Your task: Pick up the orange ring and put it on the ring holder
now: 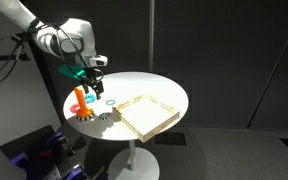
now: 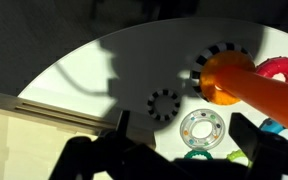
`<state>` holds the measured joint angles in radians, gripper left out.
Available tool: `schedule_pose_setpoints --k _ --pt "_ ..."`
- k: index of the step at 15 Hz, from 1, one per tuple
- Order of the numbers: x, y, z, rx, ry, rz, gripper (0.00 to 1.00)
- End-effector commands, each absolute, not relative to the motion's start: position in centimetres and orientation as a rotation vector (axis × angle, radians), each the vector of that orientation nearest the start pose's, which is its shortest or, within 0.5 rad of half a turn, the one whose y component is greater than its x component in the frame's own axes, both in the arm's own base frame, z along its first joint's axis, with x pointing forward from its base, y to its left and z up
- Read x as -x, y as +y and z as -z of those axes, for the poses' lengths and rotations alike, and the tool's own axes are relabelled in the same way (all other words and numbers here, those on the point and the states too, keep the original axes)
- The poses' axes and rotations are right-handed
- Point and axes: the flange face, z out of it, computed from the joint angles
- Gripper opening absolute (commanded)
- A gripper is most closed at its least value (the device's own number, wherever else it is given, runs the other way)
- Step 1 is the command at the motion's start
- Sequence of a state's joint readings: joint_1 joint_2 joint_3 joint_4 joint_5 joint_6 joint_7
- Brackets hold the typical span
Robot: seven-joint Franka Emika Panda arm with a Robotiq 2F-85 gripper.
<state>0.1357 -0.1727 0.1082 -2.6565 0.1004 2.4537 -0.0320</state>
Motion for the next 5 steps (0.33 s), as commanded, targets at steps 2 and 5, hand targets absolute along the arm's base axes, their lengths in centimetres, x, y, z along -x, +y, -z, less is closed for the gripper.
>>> schedule_pose_setpoints --k 2,5 --pt "-39.97 9.82 -28.74 3.087 -0.295 -0.078 1.0" --pt "-39.95 9.83 -28.63 3.087 -0.295 -0.082 1.0"
